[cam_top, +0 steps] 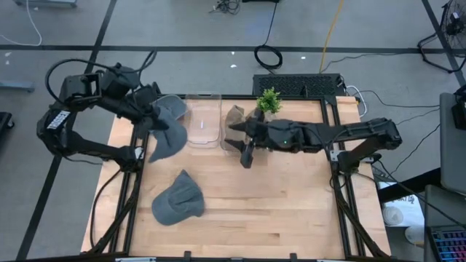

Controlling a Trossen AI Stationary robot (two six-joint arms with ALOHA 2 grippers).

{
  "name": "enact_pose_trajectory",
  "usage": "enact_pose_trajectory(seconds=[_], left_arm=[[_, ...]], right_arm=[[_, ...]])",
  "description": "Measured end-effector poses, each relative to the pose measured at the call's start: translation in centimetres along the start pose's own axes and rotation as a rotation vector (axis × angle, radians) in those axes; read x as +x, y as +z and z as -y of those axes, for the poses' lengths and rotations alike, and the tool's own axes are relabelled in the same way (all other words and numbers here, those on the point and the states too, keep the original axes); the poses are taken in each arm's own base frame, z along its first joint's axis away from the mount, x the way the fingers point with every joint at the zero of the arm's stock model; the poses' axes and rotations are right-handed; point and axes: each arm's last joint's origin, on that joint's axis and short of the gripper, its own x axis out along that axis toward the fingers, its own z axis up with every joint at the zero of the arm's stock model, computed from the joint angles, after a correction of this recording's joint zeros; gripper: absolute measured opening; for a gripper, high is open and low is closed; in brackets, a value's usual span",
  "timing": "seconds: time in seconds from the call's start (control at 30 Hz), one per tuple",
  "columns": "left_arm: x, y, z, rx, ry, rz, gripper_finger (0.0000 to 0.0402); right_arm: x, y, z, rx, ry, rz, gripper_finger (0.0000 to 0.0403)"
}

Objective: Pick & Place hat
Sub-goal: Put the top right blue cap into the left transparent bin

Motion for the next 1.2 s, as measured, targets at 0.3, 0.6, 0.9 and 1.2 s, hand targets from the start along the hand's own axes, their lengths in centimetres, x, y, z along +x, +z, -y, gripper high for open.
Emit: enact_pose_trajectory(seconds=[0.3, 0.6, 0.9, 1.2], left_arm=[[0.2, -0.3, 0.2, -0.024, 0.084, 0.003, 0.0031], [0.1, -0.2, 0.1, -0.052, 0.13, 0.03, 0.0031], [0.1, 0.4, 0.2, -0.035, 0.149, 0.109, 0.0031], [0.3, 0.7, 0.1, 0.138, 0.207, 0.115, 0.0031]], right_arm=[[0.2, 0.0, 0.4, -0.011, 0.055, -0.011, 0.0204], [0.2, 0.1, 0.4, -0.114, 0.055, -0.008, 0.0212], [0.2, 0.0, 0.4, -0.135, 0.056, -0.007, 0.0212], [-0.1, 0.2, 0.2, -0.139, 0.063, -0.003, 0.0212]])
